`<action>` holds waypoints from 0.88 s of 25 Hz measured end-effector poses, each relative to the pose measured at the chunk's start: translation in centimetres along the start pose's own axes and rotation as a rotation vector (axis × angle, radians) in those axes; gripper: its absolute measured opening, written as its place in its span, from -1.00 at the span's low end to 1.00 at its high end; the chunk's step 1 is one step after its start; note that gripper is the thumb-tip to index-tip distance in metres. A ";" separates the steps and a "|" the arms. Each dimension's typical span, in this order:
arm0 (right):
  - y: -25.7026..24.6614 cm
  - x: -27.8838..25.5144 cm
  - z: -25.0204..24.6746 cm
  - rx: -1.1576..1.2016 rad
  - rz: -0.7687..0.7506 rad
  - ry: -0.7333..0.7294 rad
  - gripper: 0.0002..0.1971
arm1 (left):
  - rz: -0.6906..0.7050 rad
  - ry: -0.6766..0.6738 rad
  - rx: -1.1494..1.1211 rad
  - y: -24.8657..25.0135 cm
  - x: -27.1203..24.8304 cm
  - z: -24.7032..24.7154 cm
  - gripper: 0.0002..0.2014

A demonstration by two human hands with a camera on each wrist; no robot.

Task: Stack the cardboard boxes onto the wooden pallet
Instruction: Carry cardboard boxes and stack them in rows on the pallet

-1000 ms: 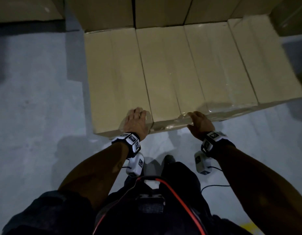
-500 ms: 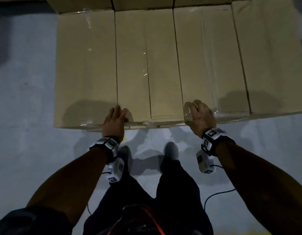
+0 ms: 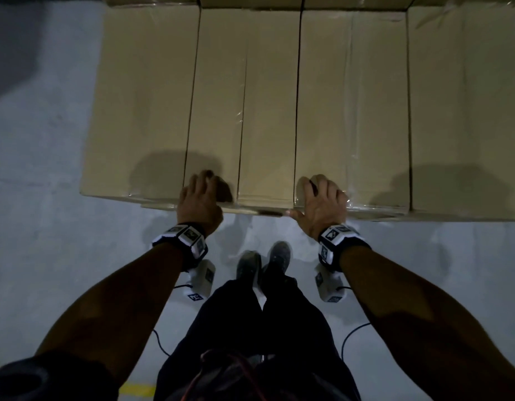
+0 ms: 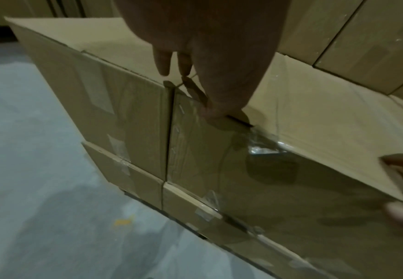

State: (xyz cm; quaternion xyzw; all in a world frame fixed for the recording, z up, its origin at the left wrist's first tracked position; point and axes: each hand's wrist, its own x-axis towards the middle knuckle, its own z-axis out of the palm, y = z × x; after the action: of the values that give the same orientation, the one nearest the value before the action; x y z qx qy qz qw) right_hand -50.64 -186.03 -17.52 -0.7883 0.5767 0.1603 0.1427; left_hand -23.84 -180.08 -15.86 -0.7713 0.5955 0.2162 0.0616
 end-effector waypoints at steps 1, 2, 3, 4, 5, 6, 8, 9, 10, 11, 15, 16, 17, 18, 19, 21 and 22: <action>0.0 0.1 0.1 0.003 0.000 0.007 -0.15 | 0.052 -0.006 0.013 1.3 -0.1 0.3 -0.23; 0.0 0.1 0.2 0.000 0.004 0.013 -0.16 | 0.102 -0.022 0.038 2.3 0.0 0.8 -0.23; -0.1 0.0 0.4 -0.006 0.011 0.020 -0.17 | 0.132 -0.042 0.063 3.0 0.2 1.3 -0.23; -0.2 0.0 0.6 -0.013 0.018 0.028 -0.17 | 0.137 -0.069 0.083 3.5 0.5 1.8 -0.25; -0.3 0.0 0.8 -0.020 0.023 0.039 -0.18 | 0.124 -0.090 0.099 3.8 0.7 2.2 -0.27; -0.3 0.0 0.9 -0.025 0.026 0.050 -0.18 | 0.110 -0.099 0.109 4.0 0.9 2.5 -0.29; -0.5 -0.1 1.1 -0.027 0.028 0.065 -0.20 | 0.094 -0.095 0.112 4.1 0.9 2.7 -0.32; -0.5 -0.1 1.1 -0.029 0.028 0.067 -0.21 | 0.091 -0.096 0.108 4.1 0.9 2.7 -0.34; -0.6 -0.1 1.1 -0.025 0.032 0.067 -0.23 | 0.088 -0.099 0.104 4.2 0.9 2.7 -0.35; -0.6 0.0 1.2 -0.018 0.036 0.066 -0.24 | 0.083 -0.101 0.099 4.2 1.0 2.7 -0.35; -0.8 0.1 1.5 -0.019 0.036 0.081 -0.26 | 0.061 -0.113 0.103 4.5 1.1 2.8 -0.35; -0.8 0.1 1.6 -0.014 0.033 0.089 -0.26 | 0.058 -0.122 0.102 4.5 1.2 2.8 -0.35; -0.7 0.2 1.7 -0.010 0.031 0.094 -0.27 | 0.061 -0.126 0.107 4.5 1.2 2.7 -0.35; -0.6 0.2 1.7 -0.008 0.032 0.095 -0.26 | 0.067 -0.126 0.118 4.4 1.2 2.7 -0.35; -0.4 0.3 1.6 -0.010 0.032 0.088 -0.26 | 0.074 -0.127 0.126 4.4 1.3 2.6 -0.35; 0.0 0.3 1.2 -0.010 0.024 0.045 -0.24 | 0.070 -0.141 0.120 4.6 1.3 2.5 -0.33; 0.2 0.4 1.0 -0.003 0.017 0.011 -0.25 | 0.065 -0.146 0.117 4.7 1.2 2.4 -0.31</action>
State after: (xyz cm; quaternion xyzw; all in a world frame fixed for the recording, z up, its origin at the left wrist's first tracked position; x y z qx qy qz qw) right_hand -50.83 -185.99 -18.58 -0.7845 0.5838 0.1578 0.1371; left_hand -28.68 -181.65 -17.70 -0.7289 0.6257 0.2384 0.1429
